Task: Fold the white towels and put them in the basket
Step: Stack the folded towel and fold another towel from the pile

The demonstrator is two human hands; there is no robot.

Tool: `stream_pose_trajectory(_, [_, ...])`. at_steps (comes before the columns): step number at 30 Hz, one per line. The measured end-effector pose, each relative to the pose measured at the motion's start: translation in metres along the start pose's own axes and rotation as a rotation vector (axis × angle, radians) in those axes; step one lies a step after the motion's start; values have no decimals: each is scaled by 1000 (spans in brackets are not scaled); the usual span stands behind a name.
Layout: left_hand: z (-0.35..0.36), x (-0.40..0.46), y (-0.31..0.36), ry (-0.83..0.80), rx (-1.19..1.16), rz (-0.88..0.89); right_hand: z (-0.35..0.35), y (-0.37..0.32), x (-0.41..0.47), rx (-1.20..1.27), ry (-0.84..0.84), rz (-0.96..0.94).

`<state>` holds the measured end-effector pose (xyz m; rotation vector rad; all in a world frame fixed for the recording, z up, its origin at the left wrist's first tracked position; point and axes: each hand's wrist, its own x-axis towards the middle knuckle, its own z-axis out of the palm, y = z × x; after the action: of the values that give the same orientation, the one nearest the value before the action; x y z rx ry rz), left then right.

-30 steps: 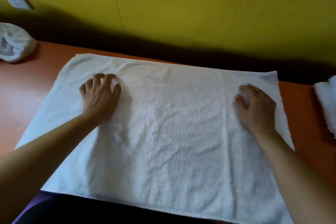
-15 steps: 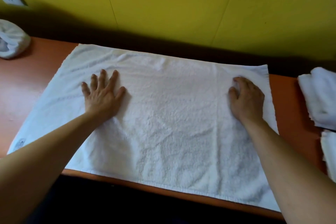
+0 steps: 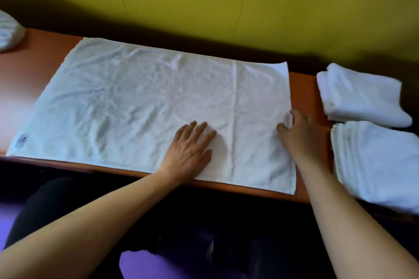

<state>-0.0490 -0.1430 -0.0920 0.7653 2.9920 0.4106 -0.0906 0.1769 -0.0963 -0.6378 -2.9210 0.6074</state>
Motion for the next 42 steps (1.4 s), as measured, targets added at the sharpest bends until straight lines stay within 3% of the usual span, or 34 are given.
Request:
stream_pose_trajectory(5, [26,-4,93,0,-10,272,-14,13,4,96,-96,54])
stream_pose_trajectory(8, [33,4,127,-67,26,309,-15,13,15,153,-130,81])
stream_pose_trajectory(12, [35,15,150,-87,78,309,-12,7,42,231,-179,91])
stream_pose_trajectory(16, [34,19,155,-95,42,240,-8,-5,73,302,-74,132])
stream_pose_trajectory(19, [28,22,153,-86,-112,109,-6,-13,96,363,-50,323])
stream_pose_trajectory(23, [23,18,147,-111,-440,-92,2,-27,108,344,-139,344])
stream_pose_trajectory(30, [14,13,149,-102,-527,-88,5,-29,117,445,-72,240])
stream_pose_trajectory(36, [-9,10,175,-97,-677,-61,-44,-7,119,453,126,298])
stream_pose_trajectory(42, [-42,1,207,7,-811,12,-111,10,114,711,244,407])
